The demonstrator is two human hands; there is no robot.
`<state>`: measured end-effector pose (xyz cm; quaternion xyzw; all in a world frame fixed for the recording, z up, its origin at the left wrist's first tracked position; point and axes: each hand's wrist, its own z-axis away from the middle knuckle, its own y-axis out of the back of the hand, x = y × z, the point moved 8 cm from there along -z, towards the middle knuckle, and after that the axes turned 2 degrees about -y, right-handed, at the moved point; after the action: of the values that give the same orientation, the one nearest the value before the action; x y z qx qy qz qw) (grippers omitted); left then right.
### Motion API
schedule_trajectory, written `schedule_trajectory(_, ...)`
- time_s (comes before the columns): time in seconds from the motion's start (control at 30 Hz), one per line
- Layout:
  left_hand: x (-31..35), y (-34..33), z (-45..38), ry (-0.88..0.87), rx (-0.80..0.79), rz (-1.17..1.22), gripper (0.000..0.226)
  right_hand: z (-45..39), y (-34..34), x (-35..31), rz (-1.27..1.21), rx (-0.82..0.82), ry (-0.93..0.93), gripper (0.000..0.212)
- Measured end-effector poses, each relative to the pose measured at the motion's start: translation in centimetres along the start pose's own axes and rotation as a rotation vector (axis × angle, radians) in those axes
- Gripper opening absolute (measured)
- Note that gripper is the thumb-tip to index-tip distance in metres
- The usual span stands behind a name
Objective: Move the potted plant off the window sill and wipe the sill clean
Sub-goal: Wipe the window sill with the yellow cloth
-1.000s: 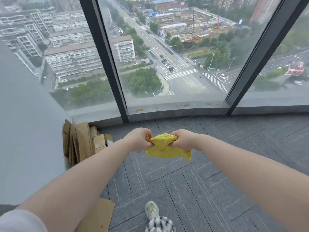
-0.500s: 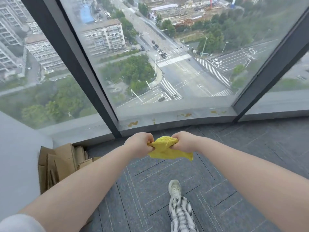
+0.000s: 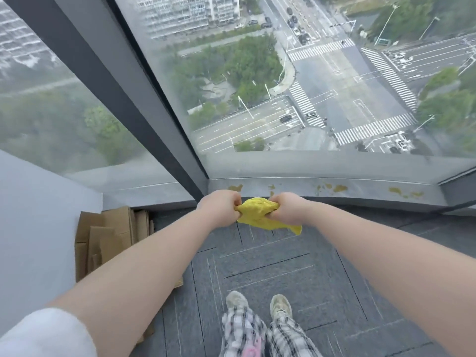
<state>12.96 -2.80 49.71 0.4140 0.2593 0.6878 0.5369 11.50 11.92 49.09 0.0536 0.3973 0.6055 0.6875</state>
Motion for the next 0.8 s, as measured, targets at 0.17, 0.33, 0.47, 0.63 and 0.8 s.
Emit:
schedule_trajectory(0.17,-3.9,-2.6,-5.4,0.042,0.046,0.035,0.018,-6.9,-1.0,1.0,-0.032,-0.026,-0.029,0.024)
schedule_trajectory(0.33,-9.2,-8.1,-11.5,0.109,0.034,0.087,0.017,-16.7,-4.6,2.8,-0.026,-0.084,0.012,0.017)
schedule_trajectory(0.47,-14.0,-13.7,-19.0,0.142,0.022,0.102,0.016,-26.9,-7.7,5.5,0.071,-0.112,0.049,0.012)
schedule_trajectory(0.63,-19.9,-19.7,-28.2,0.201,0.154,0.108,0.016,-38.9,-10.6,8.3,0.102,-0.040,0.134,0.018)
schedule_trajectory(0.8,-25.2,-23.0,-35.6,0.257,0.274,0.083,0.014,-48.3,-12.8,9.7,0.133,0.059,0.211,0.021)
